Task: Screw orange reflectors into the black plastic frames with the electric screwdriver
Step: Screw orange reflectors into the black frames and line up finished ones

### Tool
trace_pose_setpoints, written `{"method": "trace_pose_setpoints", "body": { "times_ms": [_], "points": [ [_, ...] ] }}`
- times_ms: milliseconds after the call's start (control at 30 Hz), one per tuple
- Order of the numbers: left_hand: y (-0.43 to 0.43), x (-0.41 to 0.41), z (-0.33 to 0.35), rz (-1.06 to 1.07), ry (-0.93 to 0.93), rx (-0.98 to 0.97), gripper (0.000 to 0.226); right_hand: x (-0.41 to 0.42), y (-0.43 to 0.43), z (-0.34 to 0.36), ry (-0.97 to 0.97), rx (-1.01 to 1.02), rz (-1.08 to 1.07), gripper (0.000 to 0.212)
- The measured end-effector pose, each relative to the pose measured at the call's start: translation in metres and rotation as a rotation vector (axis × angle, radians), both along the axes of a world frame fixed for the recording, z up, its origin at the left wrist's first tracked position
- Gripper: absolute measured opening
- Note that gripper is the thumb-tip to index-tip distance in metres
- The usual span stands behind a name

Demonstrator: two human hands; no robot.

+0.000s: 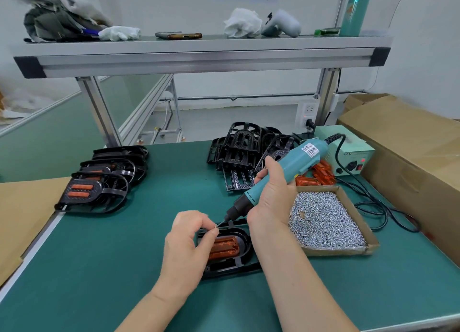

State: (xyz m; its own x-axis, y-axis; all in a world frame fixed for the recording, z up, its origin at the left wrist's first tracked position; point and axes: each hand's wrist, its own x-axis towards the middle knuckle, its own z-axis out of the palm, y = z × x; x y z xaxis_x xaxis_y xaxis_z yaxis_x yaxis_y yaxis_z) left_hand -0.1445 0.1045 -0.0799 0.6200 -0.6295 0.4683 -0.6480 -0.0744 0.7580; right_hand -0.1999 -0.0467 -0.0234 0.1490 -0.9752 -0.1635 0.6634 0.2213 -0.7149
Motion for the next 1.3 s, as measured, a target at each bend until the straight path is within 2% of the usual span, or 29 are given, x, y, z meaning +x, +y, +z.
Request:
{"method": "trace_pose_setpoints", "body": {
  "times_ms": [167, 367, 433, 500, 600, 700, 867, 1300],
  "points": [
    [-0.004, 0.0, -0.004, -0.012, -0.114, -0.003, 0.009, -0.003, -0.002, -0.001, -0.007, -0.047, -0.01, 0.02],
    [-0.006, 0.005, -0.005, -0.03, -0.072, 0.044, 0.008, -0.006, -0.003, -0.001, -0.005, -0.113, -0.016, 0.02],
    [-0.005, 0.008, -0.007, -0.028, -0.04, 0.065, 0.017, -0.007, -0.003, -0.002, 0.006, -0.148, -0.02, 0.02],
    [0.0, 0.013, -0.012, -0.052, -0.017, 0.124, 0.037, -0.008, -0.003, -0.003, 0.027, -0.198, -0.022, 0.02],
    [0.008, 0.024, -0.025, -0.168, -0.02, 0.312, 0.077, -0.009, -0.001, -0.006, 0.076, -0.28, -0.019, 0.02],
    [0.011, 0.03, -0.039, -0.235, -0.05, 0.492, 0.093, -0.01, 0.003, -0.009, 0.153, -0.36, 0.0, 0.018],
    [0.009, 0.032, -0.045, -0.236, -0.08, 0.529, 0.09, -0.008, 0.008, -0.01, 0.239, -0.479, 0.0, 0.017],
    [0.01, 0.034, -0.047, -0.247, -0.037, 0.534, 0.093, -0.003, 0.01, -0.017, 0.29, -0.486, 0.03, 0.019]
  ]
}}
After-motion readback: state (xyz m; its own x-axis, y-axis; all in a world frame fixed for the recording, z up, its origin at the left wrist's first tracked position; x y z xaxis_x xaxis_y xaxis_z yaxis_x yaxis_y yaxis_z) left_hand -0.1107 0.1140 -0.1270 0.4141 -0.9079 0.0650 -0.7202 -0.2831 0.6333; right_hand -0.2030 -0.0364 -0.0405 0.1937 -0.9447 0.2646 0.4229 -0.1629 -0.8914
